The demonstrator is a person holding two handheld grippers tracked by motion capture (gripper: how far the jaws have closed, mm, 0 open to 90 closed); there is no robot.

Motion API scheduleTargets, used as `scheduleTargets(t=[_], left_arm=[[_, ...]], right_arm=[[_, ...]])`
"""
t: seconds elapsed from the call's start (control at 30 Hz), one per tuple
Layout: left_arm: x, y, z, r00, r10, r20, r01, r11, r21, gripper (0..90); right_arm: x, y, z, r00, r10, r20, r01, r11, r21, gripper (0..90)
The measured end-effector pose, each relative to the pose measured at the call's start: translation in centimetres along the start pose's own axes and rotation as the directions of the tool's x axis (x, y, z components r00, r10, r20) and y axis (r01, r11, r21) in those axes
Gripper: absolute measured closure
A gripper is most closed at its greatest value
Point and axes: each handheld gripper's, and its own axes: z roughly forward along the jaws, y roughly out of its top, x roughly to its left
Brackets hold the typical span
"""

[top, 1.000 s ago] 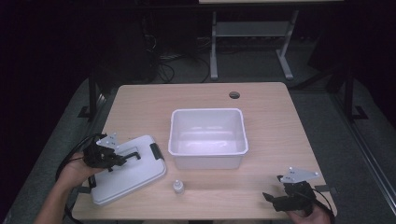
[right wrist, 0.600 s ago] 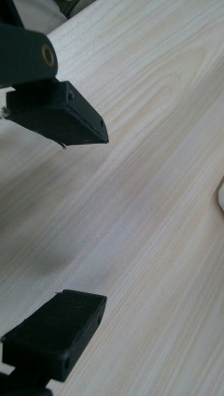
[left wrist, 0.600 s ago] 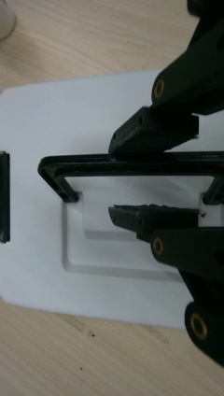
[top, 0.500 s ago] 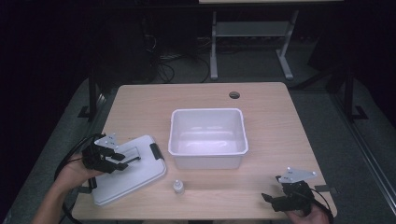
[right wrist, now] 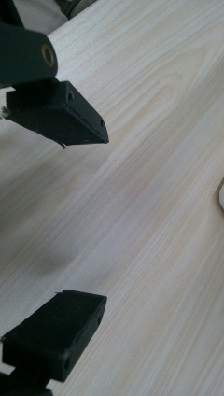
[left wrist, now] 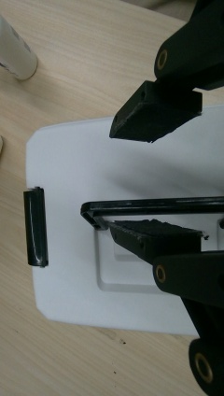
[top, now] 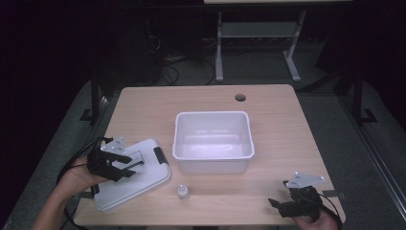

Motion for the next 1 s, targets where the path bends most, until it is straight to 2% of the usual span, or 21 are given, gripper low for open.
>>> scheduleTargets(t=[0.5, 1.0], left_arm=[[-2.1, 1.9, 0.0, 0.9993, 0.024, 0.029, -0.024, 0.9996, 0.015, 42.0], [-3.9, 3.8, 1.0, 0.9950, 0.079, 0.061, -0.080, 0.9967, 0.017, 39.7]], right_arm=[[0.1, 0.0, 0.1, 1.0000, -0.008, -0.002, 0.008, 1.000, 0.005, 17.6], [0.2, 0.0, 0.0, 0.9999, -0.013, 0.001, 0.013, 1.000, 0.005, 17.6]])
